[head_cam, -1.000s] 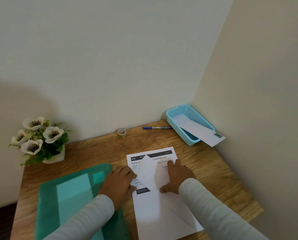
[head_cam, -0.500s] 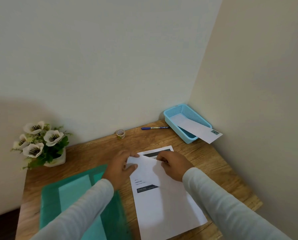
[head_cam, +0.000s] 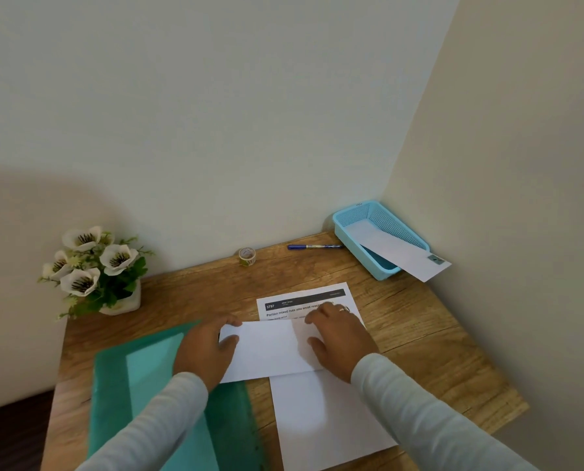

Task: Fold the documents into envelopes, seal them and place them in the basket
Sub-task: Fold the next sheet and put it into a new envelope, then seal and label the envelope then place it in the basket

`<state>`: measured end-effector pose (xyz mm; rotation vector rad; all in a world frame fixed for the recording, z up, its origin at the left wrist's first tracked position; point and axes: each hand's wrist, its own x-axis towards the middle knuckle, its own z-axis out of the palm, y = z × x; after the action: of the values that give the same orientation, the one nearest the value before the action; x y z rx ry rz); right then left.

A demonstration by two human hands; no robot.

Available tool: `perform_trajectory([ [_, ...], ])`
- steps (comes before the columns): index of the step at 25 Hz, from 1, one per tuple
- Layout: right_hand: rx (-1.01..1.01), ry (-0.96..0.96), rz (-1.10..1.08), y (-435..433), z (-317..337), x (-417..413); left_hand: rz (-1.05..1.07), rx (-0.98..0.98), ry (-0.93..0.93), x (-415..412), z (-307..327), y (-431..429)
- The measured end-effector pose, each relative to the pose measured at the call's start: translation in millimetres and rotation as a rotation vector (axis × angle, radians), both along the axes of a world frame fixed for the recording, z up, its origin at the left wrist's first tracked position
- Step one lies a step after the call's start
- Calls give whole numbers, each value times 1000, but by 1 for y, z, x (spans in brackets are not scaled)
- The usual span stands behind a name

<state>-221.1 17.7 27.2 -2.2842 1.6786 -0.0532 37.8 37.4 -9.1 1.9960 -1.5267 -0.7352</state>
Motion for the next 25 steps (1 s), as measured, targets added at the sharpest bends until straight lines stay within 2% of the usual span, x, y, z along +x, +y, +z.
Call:
perform_trajectory([
  [2, 29, 58, -10, 4, -11, -3, -63, -35, -251, 2, -8, 1],
  [4, 39, 91, -26, 5, -18, -8, -96, -61, -379, 1, -13, -3],
  [8, 39, 57, -26, 3, -22, -14, -106, -76, -385, -2, -3, -31],
  [13, 51, 14, -39, 0, -26, -17, -116, -50, -277, -4, 28, -90],
  [17, 47, 5, -44, -2, -29, -18, -117, -50, -361, -8, 34, -132],
  [23, 56, -15, -41, -4, -32, -20, -211, 78, -563, -9, 31, -168],
  [25, 54, -13, -33, -4, -32, -21, -183, 57, -515, -7, 32, -169],
])
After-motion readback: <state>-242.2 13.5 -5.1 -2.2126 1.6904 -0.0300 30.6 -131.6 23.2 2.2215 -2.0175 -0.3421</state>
